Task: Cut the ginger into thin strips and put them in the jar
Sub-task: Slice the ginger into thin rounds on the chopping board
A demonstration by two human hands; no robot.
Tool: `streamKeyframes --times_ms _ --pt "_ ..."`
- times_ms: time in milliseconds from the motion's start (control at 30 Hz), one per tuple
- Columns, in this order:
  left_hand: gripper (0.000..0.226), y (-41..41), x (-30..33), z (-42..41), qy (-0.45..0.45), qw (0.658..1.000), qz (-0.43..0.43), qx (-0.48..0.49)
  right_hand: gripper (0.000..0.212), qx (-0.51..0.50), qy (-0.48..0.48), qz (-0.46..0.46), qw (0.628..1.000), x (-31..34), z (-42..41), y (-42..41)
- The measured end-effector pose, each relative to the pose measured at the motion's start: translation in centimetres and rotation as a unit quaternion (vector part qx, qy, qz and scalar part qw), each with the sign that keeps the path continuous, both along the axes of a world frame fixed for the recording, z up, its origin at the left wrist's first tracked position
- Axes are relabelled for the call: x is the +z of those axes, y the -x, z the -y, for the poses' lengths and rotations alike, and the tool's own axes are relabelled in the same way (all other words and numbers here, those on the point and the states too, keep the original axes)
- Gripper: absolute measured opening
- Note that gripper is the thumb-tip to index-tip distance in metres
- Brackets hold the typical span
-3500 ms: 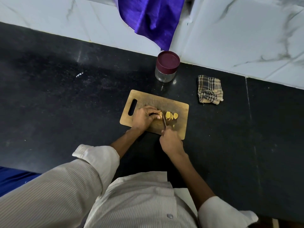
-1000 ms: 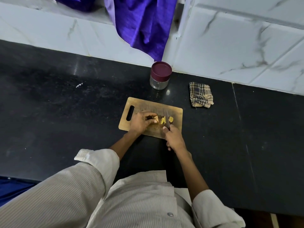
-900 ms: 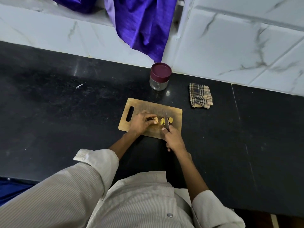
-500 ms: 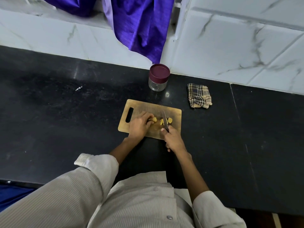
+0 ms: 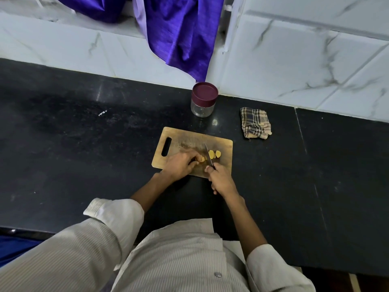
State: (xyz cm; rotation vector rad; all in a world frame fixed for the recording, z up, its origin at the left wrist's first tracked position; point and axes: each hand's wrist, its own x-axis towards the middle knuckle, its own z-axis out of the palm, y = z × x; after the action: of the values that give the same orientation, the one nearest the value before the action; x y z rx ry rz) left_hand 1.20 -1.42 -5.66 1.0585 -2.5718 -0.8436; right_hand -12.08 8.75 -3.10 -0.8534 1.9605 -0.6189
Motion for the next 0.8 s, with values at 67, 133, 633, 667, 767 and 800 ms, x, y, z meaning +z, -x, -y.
streamKeyframes --times_ms 67,133,633,667,767,800 --pt "0.015 -0.1 -0.3 0.1 -0.009 1.0 -0.017 0.001 0.022 0.005 -0.002 -0.008 1.0 0.1 -0.1 0.0" --pt "0.015 -0.2 -0.6 0.2 -0.026 0.998 -0.053 0.029 0.022 0.009 -0.005 -0.009 1.0 0.2 -0.2 0.1" --pt "0.038 0.7 -0.3 -0.4 -0.013 0.995 -0.014 0.097 0.022 0.029 -0.016 -0.012 0.999 0.2 -0.3 0.0" --pt "0.038 0.8 -0.3 -0.5 -0.016 0.994 -0.016 0.104 0.022 0.03 -0.018 -0.01 0.999 0.2 -0.3 0.0" --pt "0.032 1.2 -0.3 -0.8 -0.021 0.991 -0.027 0.126 0.022 0.032 -0.023 -0.004 0.999 0.2 -0.4 -0.1" --pt "0.029 1.2 -0.4 -0.8 -0.021 0.991 -0.031 0.131 0.022 0.034 -0.023 -0.006 0.999 0.2 -0.4 -0.1"
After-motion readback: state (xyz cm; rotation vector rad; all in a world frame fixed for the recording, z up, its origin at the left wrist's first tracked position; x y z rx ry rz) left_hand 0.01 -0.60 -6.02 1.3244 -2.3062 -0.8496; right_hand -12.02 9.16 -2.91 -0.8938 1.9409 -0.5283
